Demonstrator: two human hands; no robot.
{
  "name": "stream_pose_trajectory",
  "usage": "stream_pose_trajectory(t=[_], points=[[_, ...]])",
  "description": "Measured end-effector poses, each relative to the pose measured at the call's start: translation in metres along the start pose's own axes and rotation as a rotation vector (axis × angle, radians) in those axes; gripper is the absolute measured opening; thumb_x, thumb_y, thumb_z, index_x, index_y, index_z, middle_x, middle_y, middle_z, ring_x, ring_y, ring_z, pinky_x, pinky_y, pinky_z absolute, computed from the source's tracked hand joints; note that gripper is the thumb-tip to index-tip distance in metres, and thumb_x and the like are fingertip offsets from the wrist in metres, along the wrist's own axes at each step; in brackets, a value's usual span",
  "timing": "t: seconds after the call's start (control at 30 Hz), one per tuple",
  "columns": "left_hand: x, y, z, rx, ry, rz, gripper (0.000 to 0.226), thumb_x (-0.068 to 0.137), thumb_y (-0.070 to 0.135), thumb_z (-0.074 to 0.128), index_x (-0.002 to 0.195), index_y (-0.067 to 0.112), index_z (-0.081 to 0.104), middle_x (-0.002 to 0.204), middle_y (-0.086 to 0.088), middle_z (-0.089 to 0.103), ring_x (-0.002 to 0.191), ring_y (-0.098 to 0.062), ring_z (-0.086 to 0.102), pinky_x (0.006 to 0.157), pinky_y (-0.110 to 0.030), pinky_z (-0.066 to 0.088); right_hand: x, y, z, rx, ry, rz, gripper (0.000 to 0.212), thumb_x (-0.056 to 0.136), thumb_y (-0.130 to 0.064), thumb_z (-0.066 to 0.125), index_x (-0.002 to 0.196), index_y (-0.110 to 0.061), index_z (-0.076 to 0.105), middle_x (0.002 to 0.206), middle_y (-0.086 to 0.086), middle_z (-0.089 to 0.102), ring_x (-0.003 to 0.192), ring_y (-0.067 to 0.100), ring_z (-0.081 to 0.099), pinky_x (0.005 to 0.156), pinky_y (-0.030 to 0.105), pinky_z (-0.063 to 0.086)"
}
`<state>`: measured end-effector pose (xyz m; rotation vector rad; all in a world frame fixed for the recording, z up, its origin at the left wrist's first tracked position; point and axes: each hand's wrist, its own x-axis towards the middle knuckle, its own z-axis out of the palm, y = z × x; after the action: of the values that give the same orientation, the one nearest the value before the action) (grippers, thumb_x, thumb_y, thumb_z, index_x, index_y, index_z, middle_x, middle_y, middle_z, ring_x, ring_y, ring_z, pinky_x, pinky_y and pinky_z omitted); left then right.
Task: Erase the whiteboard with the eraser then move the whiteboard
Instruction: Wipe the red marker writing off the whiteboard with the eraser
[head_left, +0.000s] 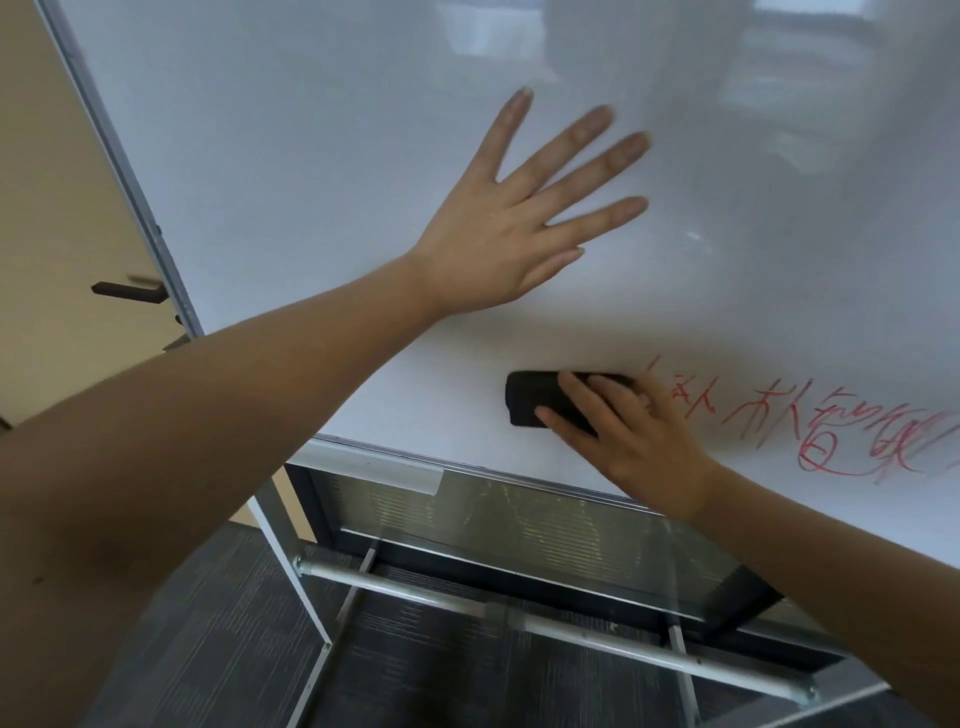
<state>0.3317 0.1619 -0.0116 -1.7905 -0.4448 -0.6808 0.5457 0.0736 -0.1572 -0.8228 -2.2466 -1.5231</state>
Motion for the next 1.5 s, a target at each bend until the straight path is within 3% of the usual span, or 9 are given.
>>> stream_pose_trajectory(t=[0.1,0.3,0.43,0.57,0.7,0.93,1.2,1.37,1.5], points=[[0.001,0.002,0.001,0.011,0.005,-0.008,0.054,0.101,0.038,0.043,0.151,0.026,0.027,0.151,-0.011,0.042,0.137,-0.036,0.042,0.104,-0.068,0.029,-0.02,-0.004,0.001,0.007,-0.08,-0.103,0.041,0.091,-0.008,0.043,0.131,-0.011,0.047,0.13,0.02,0.043,0.106,0.034,0.046,0.09,0.047,0.034],[-0.001,0.004,0.005,0.008,0.009,-0.005,0.055,0.102,0.037,0.036,0.153,0.025,0.02,0.151,-0.011,0.042,0.136,-0.037,0.042,0.104,-0.068,0.029,-0.02,0.007,-0.006,-0.029,-0.143,-0.268,0.046,0.085,-0.007,0.043,0.126,-0.014,0.062,0.124,0.02,0.053,0.104,0.034,0.045,0.089,0.047,0.033],[-0.004,0.002,0.008,0.011,-0.014,0.015,0.054,0.102,0.036,0.033,0.153,0.024,0.018,0.152,-0.013,0.04,0.137,-0.038,0.041,0.103,-0.07,0.028,0.003,0.035,-0.016,-0.053,-0.003,-0.059,0.044,0.098,0.001,0.033,0.125,-0.017,0.063,0.126,0.02,0.046,0.101,0.032,0.046,0.086,0.045,0.032],[-0.003,0.003,0.01,0.025,-0.013,0.021,0.054,0.103,0.037,0.03,0.153,0.024,0.015,0.152,-0.013,0.04,0.136,-0.038,0.041,0.103,-0.07,0.029,0.014,0.06,-0.021,-0.135,0.097,0.111,0.039,0.091,-0.009,0.058,0.126,-0.023,0.063,0.124,0.016,0.048,0.099,0.028,0.047,0.082,0.044,0.032],[-0.004,0.007,0.014,0.033,0.006,0.022,0.054,0.103,0.037,0.03,0.153,0.024,0.016,0.152,-0.013,0.04,0.136,-0.038,0.041,0.104,-0.069,0.028,0.002,0.056,-0.021,-0.132,0.127,0.195,0.046,0.084,-0.011,0.069,0.128,-0.024,0.062,0.124,0.015,0.05,0.099,0.027,0.048,0.081,0.042,0.033],[-0.01,0.002,0.02,0.049,0.025,0.0,0.053,0.104,0.038,0.029,0.154,0.025,0.018,0.153,-0.013,0.038,0.138,-0.037,0.036,0.114,-0.061,0.007,-0.035,0.039,-0.018,-0.094,0.077,0.131,0.042,0.089,-0.005,0.063,0.127,-0.023,0.058,0.124,0.015,0.052,0.1,0.028,0.049,0.081,0.042,0.034],[-0.007,0.002,0.018,0.052,0.019,0.005,0.052,0.104,0.038,0.028,0.154,0.024,0.019,0.153,-0.013,0.037,0.14,-0.037,0.035,0.116,-0.058,0.001,-0.077,0.027,-0.014,-0.038,-0.049,-0.011,0.049,0.087,0.001,0.057,0.132,-0.017,0.051,0.13,0.018,0.047,0.105,0.031,0.048,0.085,0.046,0.036],[-0.008,0.002,0.015,0.045,0.003,0.011,0.052,0.104,0.037,0.028,0.154,0.023,0.02,0.153,-0.013,0.038,0.139,-0.038,0.037,0.108,-0.067,0.019,-0.091,0.039,-0.022,-0.011,-0.132,-0.13,0.039,0.1,-0.001,0.033,0.132,-0.016,0.051,0.129,0.017,0.048,0.105,0.031,0.048,0.088,0.047,0.036],[-0.009,0.001,0.017,0.059,-0.004,0.015,0.052,0.104,0.036,0.029,0.154,0.023,0.02,0.153,-0.014,0.038,0.137,-0.039,0.039,0.104,-0.068,0.024,-0.064,0.077,-0.037,-0.101,-0.023,-0.049,0.038,0.097,-0.004,0.047,0.126,-0.021,0.064,0.126,0.015,0.055,0.102,0.03,0.05,0.083,0.042,0.034]])
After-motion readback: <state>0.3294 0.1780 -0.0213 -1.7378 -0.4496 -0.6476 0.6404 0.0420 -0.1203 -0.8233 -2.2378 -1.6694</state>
